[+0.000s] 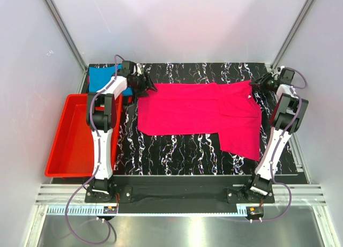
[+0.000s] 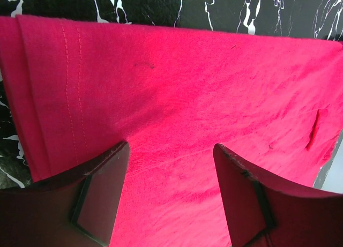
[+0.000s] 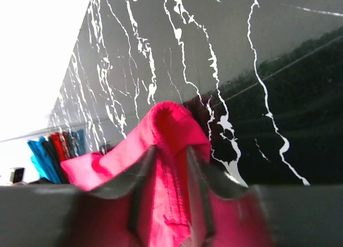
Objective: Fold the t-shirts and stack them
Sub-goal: Fold the tshirt
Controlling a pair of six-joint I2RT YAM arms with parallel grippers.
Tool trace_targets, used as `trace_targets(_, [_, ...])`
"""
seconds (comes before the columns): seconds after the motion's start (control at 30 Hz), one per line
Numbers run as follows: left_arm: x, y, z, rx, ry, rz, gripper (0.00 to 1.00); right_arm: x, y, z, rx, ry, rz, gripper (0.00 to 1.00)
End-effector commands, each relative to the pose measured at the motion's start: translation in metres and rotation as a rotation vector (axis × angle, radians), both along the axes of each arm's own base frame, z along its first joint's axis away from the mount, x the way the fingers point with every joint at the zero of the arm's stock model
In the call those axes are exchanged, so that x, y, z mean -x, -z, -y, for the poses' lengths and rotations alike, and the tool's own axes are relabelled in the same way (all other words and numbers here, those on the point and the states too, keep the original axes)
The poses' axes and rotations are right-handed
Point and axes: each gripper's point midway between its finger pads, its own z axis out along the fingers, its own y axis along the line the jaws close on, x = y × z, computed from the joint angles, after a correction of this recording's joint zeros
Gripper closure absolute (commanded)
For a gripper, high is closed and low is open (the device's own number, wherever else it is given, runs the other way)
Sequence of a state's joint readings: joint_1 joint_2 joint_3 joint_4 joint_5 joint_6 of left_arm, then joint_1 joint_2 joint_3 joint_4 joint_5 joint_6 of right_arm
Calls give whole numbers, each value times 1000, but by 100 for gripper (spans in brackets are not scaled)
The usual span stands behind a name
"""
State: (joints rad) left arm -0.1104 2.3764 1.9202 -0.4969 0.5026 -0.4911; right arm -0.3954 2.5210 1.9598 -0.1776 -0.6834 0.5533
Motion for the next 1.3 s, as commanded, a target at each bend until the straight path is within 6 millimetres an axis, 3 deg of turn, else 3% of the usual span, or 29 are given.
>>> trace_targets(0.0, [-11,6,-6,-8,-11,26,28,-8,-13,2,0,0,32,74])
trace_targets(0.1, [-11,9,-8,-14,-17,21,28,-5,-8,13,24,49,18,96])
trace_targets(0.13, [-11,10,-11,-21,-23,17,28,-6,-11,22,38,74,34,99])
trace_targets(0.3, [-10,22,-24,-59,-46,-22,28,-2,-18,50,80,152,52,100])
trace_targets(0.5, [-17,25,-23,-46,-61,-20,28,-10,-27,54,117,103,102,100])
trace_targets(0.57, [-19,24,-22,-43,-57,-20,28,-9,-21,56,126,105,88,100])
trace_targets(0.7, [-23,16,-20,-29,-51,0,28,-10,-25,60,142,110,95,100])
trace_targets(0.77, [-25,1,-16,2,-36,25,28,-9,-37,56,129,95,108,92])
trace_targets(0.8, [-26,-14,-16,6,-35,52,28,-8,-43,54,118,85,114,79])
trace_targets(0.87, [-27,-35,-14,16,-28,92,27,-4,-62,54,129,98,107,65])
trace_targets(0.9, [-28,-57,-14,18,-26,132,27,-1,-65,55,137,111,92,52])
trace_targets(0.93, [-27,-67,-14,19,-23,147,27,5,-66,59,154,143,50,51])
trace_targets(0.97, [-26,-89,-16,19,-23,183,27,9,-82,62,188,155,56,50])
trace_targets(1.03, [-23,-108,-17,13,-23,212,27,23,-83,68,227,199,-4,49])
trace_targets(1.07, [-19,-122,-19,4,-22,231,27,29,-96,70,256,213,-7,51])
trace_targets(1.13, [-12,-134,-20,-1,-18,243,27,54,-85,70,276,242,-119,55])
trace_targets(1.17, [-6,-147,-21,-5,-16,265,27,62,-95,67,290,242,-122,57])
trace_targets(1.23, [10,-141,-20,-2,-1,235,26,88,-78,59,297,236,-218,59])
trace_targets(1.27, [20,-152,-18,2,15,254,26,97,-86,57,321,225,-218,61])
